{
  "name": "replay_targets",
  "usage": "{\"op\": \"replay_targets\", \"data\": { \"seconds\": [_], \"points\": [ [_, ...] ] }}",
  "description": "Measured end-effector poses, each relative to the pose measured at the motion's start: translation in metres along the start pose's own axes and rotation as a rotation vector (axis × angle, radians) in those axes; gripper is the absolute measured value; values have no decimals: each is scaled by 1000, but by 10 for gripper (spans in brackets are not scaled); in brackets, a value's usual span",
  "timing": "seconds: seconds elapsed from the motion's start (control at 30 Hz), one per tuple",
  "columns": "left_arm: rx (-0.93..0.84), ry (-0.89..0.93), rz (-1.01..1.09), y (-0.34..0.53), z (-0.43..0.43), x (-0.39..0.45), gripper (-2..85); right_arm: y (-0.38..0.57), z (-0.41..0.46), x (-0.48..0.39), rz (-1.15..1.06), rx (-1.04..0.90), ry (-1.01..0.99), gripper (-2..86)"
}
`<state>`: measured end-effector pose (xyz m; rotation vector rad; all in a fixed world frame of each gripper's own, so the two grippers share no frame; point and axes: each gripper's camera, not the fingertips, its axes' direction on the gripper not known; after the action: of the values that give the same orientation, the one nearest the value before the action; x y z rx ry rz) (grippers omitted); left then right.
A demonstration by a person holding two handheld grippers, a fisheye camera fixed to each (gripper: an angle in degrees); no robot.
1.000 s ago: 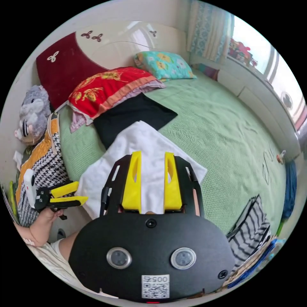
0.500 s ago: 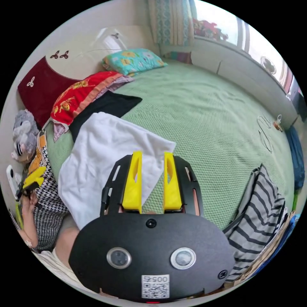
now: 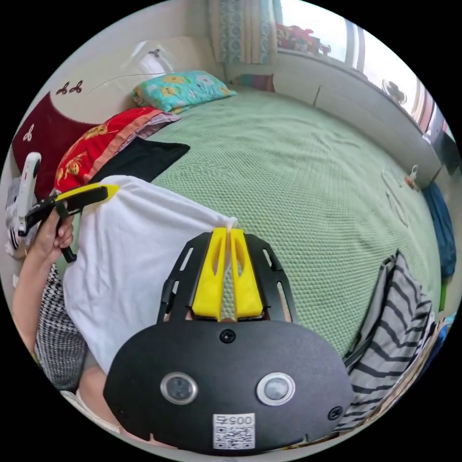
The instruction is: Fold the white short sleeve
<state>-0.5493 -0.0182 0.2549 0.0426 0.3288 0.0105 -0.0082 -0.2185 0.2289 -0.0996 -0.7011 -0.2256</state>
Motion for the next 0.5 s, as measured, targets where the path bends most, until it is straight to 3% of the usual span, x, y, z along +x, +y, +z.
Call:
{"op": "replay_targets", "data": {
  "seconds": [0.27,0.33,0.5],
  "points": [
    [-27,21,-93,-51,3,-21,90,-35,14,50,195,-72,15,7],
    [23,-40,-63,-30,-27,-23,102,-21,3,53,221,-70,32,33],
    [150,-94,77,79,-116,15,109,98,-91,7,52,143,-16,89]
  ]
}}
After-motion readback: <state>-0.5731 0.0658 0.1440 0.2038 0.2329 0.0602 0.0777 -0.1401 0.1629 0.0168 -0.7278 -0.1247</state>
